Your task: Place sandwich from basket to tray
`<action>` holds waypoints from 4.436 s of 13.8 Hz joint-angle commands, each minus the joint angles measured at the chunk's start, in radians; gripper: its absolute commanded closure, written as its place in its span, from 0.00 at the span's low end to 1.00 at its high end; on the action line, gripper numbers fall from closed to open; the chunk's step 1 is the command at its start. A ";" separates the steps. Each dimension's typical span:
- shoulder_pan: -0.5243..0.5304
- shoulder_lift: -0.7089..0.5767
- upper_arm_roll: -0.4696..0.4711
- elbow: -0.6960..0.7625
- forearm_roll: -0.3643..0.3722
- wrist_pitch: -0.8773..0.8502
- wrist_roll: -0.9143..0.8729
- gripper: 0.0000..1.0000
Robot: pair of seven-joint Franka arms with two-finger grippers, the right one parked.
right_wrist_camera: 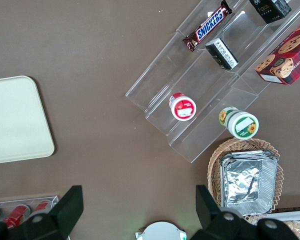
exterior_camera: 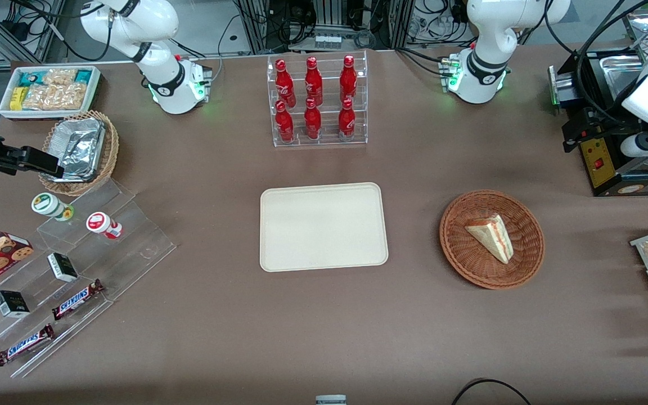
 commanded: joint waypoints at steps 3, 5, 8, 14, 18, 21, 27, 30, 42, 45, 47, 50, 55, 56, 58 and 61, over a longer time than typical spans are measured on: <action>-0.003 0.001 0.006 -0.014 0.010 0.006 -0.001 0.00; -0.003 0.035 0.004 -0.022 0.013 0.037 -0.015 0.00; -0.010 0.033 0.003 -0.170 0.014 0.208 -0.049 0.00; -0.016 0.038 -0.004 -0.514 0.013 0.654 -0.304 0.00; -0.016 0.078 -0.022 -0.660 0.014 0.891 -0.447 0.00; -0.014 0.119 -0.024 -0.671 0.013 0.911 -0.517 0.00; -0.013 0.196 -0.024 -0.760 0.013 1.096 -0.610 0.00; -0.010 0.233 -0.024 -0.772 0.005 1.161 -0.627 0.00; -0.007 0.216 -0.022 -0.755 0.010 1.120 -0.615 1.00; -0.014 0.168 -0.022 -0.603 0.020 0.840 -0.589 1.00; -0.017 0.164 -0.025 -0.481 0.020 0.674 -0.558 1.00; -0.043 0.174 -0.077 -0.311 0.022 0.508 -0.557 1.00; -0.193 0.247 -0.133 -0.153 0.022 0.416 -0.572 1.00; -0.235 0.251 -0.133 -0.140 0.023 0.416 -0.575 1.00; -0.304 0.308 -0.133 -0.097 0.022 0.417 -0.592 1.00; -0.425 0.432 -0.133 0.001 0.025 0.422 -0.665 1.00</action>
